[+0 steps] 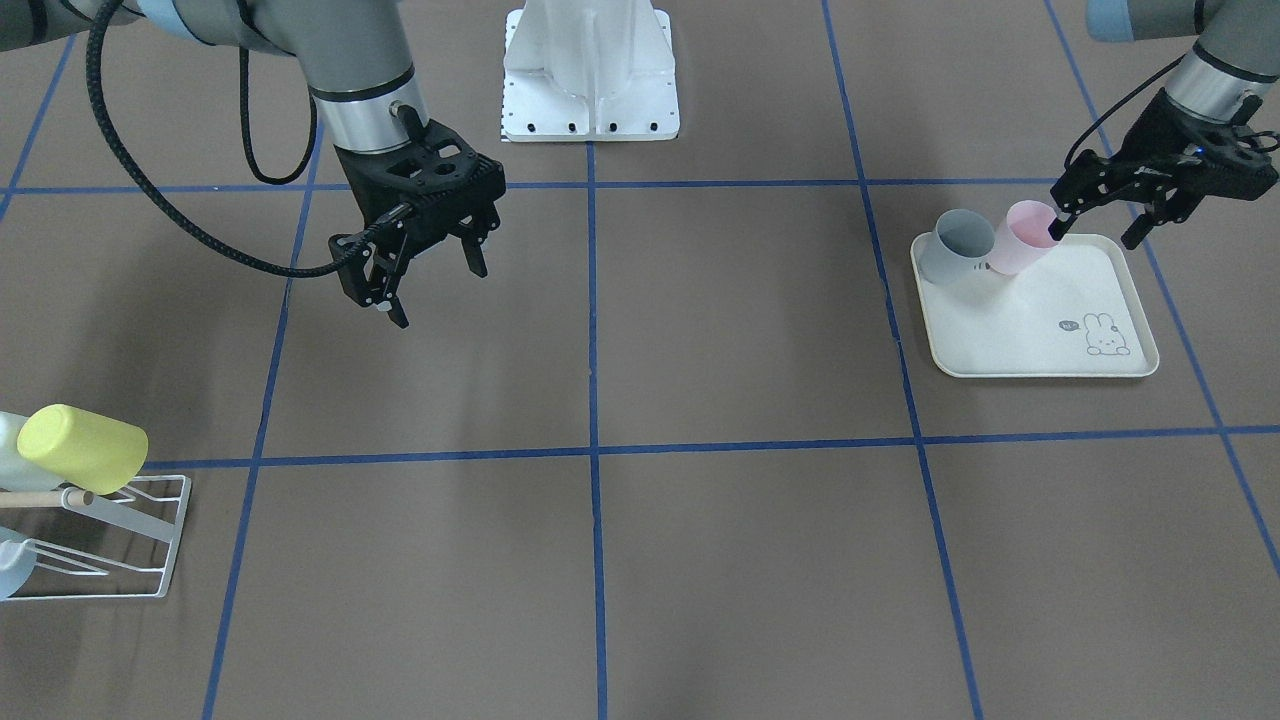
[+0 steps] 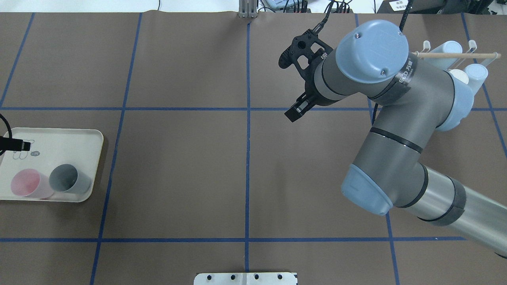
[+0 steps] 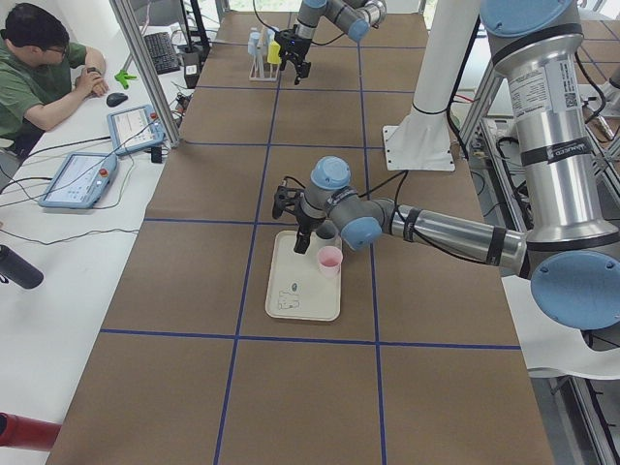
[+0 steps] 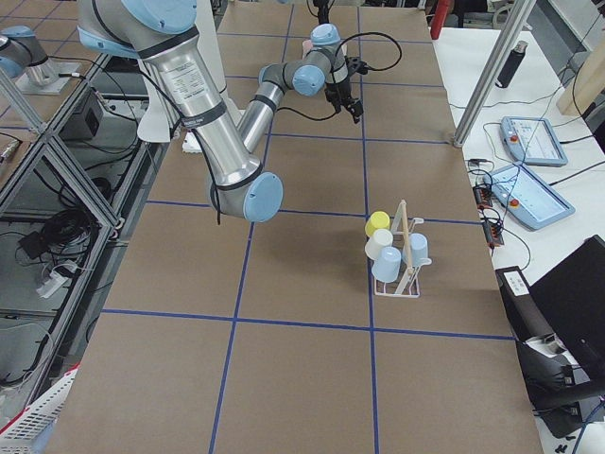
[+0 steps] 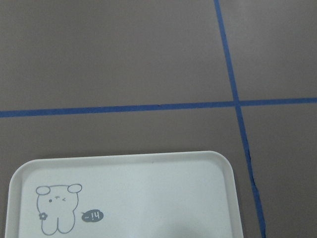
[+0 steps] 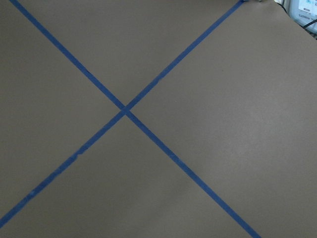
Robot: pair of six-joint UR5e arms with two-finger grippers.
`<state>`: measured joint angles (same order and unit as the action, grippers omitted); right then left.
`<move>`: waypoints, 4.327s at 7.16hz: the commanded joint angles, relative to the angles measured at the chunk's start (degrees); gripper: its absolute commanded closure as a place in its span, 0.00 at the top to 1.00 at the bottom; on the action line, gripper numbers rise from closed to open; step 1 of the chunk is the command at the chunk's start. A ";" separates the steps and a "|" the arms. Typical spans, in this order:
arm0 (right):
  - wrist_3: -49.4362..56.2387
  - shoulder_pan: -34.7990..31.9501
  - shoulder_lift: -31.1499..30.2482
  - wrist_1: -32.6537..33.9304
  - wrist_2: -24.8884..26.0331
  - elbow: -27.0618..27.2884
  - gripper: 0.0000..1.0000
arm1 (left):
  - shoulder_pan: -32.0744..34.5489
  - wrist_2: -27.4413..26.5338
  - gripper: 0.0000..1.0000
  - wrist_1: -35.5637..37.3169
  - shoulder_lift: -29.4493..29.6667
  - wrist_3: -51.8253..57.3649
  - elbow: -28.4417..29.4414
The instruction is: Transfer IKEA cup to right arm and place on rack
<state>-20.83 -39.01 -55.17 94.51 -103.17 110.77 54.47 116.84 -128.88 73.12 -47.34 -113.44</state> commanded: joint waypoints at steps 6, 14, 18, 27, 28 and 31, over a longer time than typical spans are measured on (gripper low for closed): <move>-2.10 -2.65 2.61 -0.82 -4.59 0.24 1.00 | -7.62 -2.05 0.74 -0.84 -4.57 0.15 1.38; -2.02 -2.56 2.53 -0.82 -4.41 0.33 1.00 | -8.60 -2.14 0.00 -1.28 -4.57 0.41 2.43; -2.02 -2.38 2.61 -0.91 -4.32 0.24 1.00 | -0.65 2.22 0.00 -0.76 -3.96 0.59 1.38; 2.35 -0.45 -5.36 -43.19 -4.41 -5.39 0.99 | 13.29 27.38 0.00 -1.02 23.17 -28.80 0.50; 3.68 -0.45 -6.78 -48.93 -4.50 -6.00 0.99 | 13.20 28.26 0.00 -2.76 25.20 -34.25 0.33; 4.48 0.78 -6.62 -60.90 -4.41 -8.02 0.99 | 12.06 28.36 0.00 -14.45 30.82 -55.50 0.24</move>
<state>-16.97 -38.69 -61.72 38.48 -107.59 103.20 67.11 145.44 -140.05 100.61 -93.32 -112.99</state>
